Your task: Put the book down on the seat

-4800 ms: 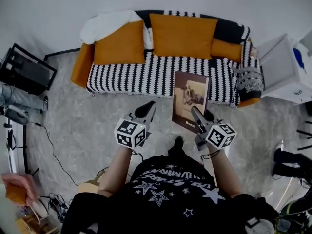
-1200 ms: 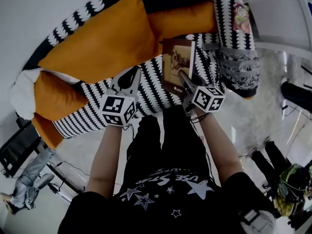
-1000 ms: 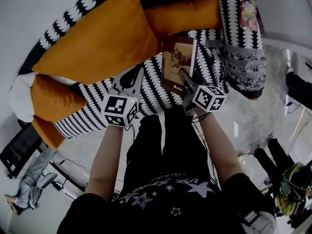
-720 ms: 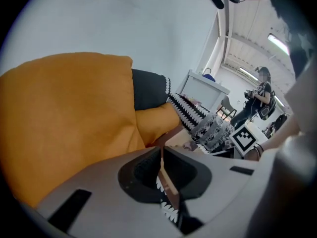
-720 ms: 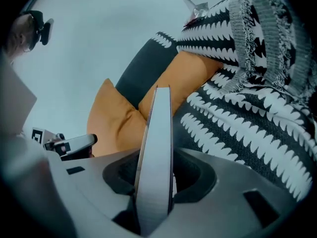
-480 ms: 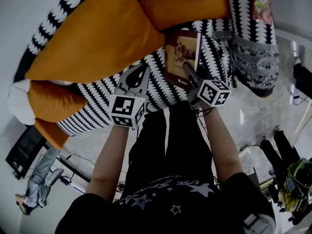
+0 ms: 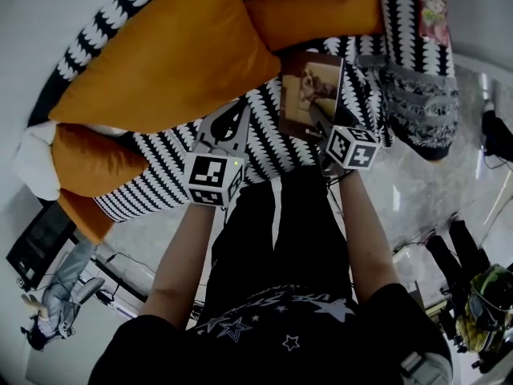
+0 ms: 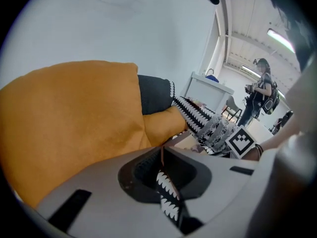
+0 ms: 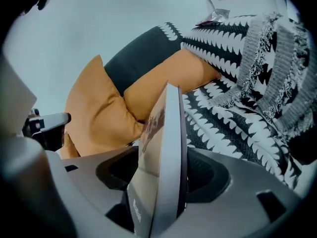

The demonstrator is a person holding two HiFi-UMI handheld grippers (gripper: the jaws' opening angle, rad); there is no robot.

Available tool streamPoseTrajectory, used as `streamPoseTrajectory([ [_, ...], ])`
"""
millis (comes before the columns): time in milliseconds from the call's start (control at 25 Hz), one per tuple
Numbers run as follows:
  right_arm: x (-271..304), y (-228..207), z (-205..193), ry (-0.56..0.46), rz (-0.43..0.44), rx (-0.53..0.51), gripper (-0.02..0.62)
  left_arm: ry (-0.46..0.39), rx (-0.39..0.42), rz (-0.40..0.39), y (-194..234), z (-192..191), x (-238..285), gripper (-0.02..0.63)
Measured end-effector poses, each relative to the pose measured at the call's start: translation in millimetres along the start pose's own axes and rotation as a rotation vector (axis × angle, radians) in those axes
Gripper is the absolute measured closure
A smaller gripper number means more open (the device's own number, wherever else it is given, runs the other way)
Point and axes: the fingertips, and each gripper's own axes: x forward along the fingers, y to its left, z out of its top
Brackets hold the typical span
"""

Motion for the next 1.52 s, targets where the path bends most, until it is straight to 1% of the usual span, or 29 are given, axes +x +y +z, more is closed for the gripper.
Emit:
streamPoseTrajectory([
  [80, -0.8, -6.6, 0.8, 0.008, -0.042, -0.018, 0.322, -0.015, 0.014, 0.013, 2.5, 3.3, -4.3, 0.583],
  [200, -0.2, -12.6, 1.3, 0.018, -0.121, -0.041, 0.316, -0.034, 0.013, 0.015, 12.4, 5.6, -13.5, 0.584],
  [240, -1.1, -12.8, 3.4, 0.022, -0.134, -0.046, 0.316, -0.042, 0.013, 0.014, 14.1, 8.3, -16.5, 0.583],
  [400, -21.7, -0.1, 14.6, 0.011, -0.128, -0.065, 0.316, -0.068, 0.012, -0.002, 1.4, 21.1, -36.7, 0.583],
  [600, -47.3, 11.1, 37.0, -0.060, -0.113, -0.085, 0.316, -0.106, 0.002, -0.027, -24.9, 30.2, -48.6, 0.584],
  [680, -56.1, 27.1, 42.6, -0.098, -0.112, -0.095, 0.316, -0.129, 0.005, -0.027, -24.5, 31.6, -63.6, 0.584],
  [800, -69.6, 69.2, 39.6, -0.142, -0.089, -0.103, 0.318, -0.165, 0.005, -0.025, -14.1, 30.7, -103.0, 0.584],
  [880, -81.8, 92.8, 31.8, -0.147, -0.076, -0.125, 0.318, -0.183, 0.004, -0.025, -13.4, 27.6, -127.9, 0.583],
  [1000, -99.9, 117.0, 27.9, -0.153, -0.058, -0.181, 0.318, -0.209, 0.015, -0.016, -16.8, 26.5, -151.7, 0.584],
  [1160, -124.2, 142.5, 18.5, -0.183, -0.040, -0.198, 0.319, -0.245, 0.019, -0.010, -20.4, 22.4, -185.1, 0.584],
  [1360, -154.3, 177.0, 10.7, -0.249, -0.032, -0.202, 0.359, -0.295, -0.001, -0.001, -18.3, 18.7, -228.8, 0.584],
  [1520, -182.4, 210.5, 11.1, -0.306, -0.021, -0.225, 0.384, -0.335, 0.003, -0.016, -18.3, 23.3, -257.2, 0.584],
])
